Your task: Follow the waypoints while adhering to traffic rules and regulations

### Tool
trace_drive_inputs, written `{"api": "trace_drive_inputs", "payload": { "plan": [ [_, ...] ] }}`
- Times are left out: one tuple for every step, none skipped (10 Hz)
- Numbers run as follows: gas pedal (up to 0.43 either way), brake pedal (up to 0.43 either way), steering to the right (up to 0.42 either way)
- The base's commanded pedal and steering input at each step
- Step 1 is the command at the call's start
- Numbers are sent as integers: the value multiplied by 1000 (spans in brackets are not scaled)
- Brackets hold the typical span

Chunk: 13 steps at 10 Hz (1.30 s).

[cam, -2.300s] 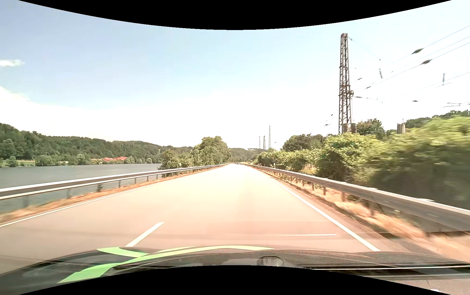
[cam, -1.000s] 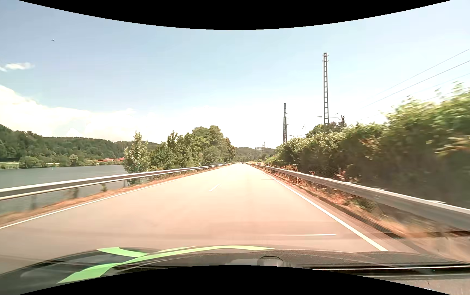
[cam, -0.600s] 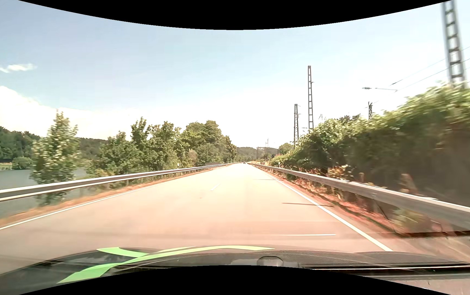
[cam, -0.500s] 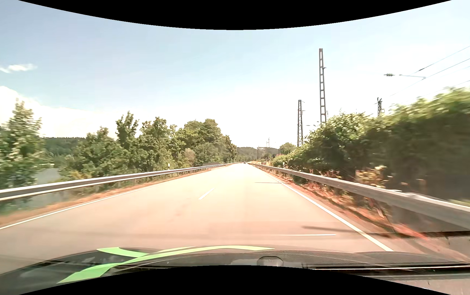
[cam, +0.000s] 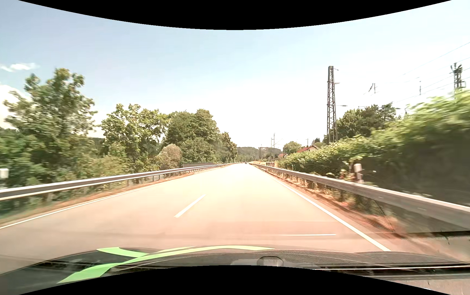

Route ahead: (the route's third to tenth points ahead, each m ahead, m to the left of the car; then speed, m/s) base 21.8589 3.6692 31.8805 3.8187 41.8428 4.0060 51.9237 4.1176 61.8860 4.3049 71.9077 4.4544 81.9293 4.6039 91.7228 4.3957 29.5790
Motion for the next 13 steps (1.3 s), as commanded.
{"api": "trace_drive_inputs", "payload": {
  "plan": [
    [280, 0, -5],
    [248, 0, -5],
    [240, 0, -5],
    [240, 0, -4],
    [248, 0, -5],
    [260, 0, -4],
    [287, 0, -5],
    [299, 0, -5],
    [311, 0, -4],
    [331, 0, -4],
    [331, 0, -5],
    [339, 0, -5],
    [350, 0, -4]
  ]
}}
